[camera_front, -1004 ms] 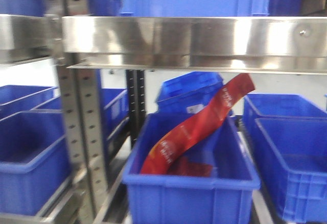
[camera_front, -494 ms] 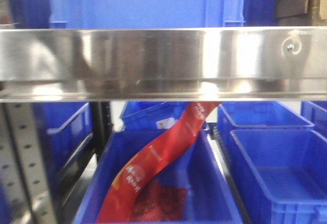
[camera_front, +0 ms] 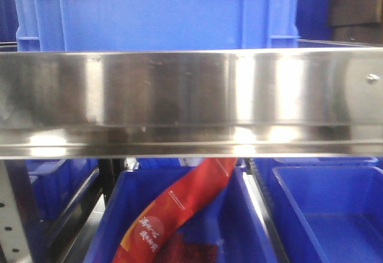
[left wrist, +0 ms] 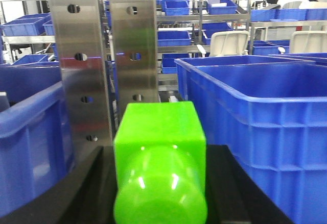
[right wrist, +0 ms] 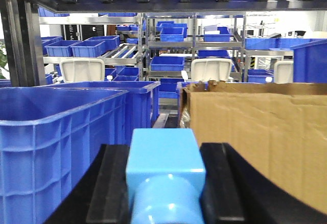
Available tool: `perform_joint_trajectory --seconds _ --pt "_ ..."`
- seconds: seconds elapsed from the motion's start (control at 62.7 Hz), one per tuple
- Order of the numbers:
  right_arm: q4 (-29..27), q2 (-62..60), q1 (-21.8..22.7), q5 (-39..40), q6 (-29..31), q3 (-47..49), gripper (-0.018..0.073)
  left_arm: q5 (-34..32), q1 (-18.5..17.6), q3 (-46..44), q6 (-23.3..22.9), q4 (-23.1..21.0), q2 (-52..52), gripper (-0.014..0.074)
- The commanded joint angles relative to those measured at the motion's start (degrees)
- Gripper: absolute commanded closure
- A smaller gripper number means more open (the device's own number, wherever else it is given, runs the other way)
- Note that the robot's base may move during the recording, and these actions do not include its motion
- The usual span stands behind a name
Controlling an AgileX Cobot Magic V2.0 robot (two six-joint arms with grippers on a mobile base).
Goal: Grab block from conveyor and place in blue bin
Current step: 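Drive up to the shelf of blue bins, then move the left gripper over a blue bin and open it, dropping the green block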
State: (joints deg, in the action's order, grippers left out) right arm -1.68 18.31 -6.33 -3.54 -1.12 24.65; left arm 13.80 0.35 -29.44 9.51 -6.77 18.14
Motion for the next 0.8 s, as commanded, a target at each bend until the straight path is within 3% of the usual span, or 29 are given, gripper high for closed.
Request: perform_joint_trajectory --seconds 0.0,0.781 --pt "0.3 -0.3 -0.1 1.0 0.2 -0.1 0.0721 -1.2 0.1 0.0 0.0 -0.5 0.0 0.0708" --pt "0.3 -0.3 -0.1 1.0 0.2 -0.1 0.0721 -1.2 0.1 0.0 0.0 -0.5 0.0 0.0708"
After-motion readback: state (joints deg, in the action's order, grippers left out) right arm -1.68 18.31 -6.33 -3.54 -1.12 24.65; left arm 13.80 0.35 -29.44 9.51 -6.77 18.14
